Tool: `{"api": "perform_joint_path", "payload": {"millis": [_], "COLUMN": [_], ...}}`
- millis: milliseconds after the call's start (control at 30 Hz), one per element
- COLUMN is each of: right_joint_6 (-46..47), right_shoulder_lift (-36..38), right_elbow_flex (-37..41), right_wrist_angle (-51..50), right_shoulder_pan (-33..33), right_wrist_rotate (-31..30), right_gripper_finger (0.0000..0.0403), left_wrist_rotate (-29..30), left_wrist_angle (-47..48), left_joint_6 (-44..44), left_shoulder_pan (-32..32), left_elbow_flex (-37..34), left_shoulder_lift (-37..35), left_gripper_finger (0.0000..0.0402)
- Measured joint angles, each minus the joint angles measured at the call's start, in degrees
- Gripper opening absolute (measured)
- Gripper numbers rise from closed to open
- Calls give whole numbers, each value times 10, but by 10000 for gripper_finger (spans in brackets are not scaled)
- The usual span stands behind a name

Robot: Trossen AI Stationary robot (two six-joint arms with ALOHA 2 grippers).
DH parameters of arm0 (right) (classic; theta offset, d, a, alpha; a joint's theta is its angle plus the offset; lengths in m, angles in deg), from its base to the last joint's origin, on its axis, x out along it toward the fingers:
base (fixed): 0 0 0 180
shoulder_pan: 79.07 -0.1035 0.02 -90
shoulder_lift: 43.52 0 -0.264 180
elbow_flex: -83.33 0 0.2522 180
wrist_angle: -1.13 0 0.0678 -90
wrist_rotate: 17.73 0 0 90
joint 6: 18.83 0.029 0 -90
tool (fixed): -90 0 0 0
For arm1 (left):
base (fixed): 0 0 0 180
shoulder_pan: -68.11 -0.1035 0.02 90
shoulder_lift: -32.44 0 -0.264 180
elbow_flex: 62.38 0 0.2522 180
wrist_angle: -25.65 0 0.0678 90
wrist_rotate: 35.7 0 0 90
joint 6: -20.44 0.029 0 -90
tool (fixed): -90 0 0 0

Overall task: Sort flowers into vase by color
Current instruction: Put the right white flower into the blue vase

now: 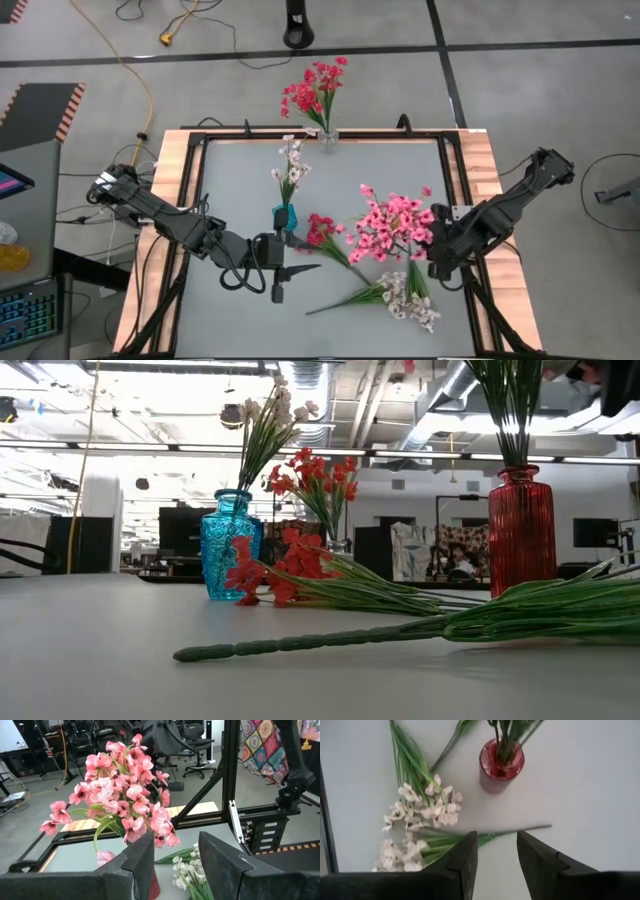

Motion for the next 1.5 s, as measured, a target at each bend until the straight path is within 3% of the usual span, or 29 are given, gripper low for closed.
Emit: {"api": "perform_joint_path", "payload": {"millis": [367,600,1167,1500], "right_joint_6": [22,108,405,466], "right_shoulder_lift": [59,81,32,-36], "right_elbow_flex": [-1,12,149,189], "right_wrist_angle": [-64,-102,31,112], "right_shoulder_pan": [-21,-37,-45,-44], "right_wrist_rotate": [4,3,3,3], "right_gripper_finger": [142,141,141,141], "left_wrist_rotate": [0,-1,0,0], "left_wrist_angle": [56,108,132,135], "left_joint_6": [-33,-65,-78,-78], "left_shoulder_pan": [0,0,0,0], "left_elbow_flex": [0,0,0,0], "left_shoulder_lift": [0,0,0,0], "left_gripper_finger": [143,143,143,143]}}
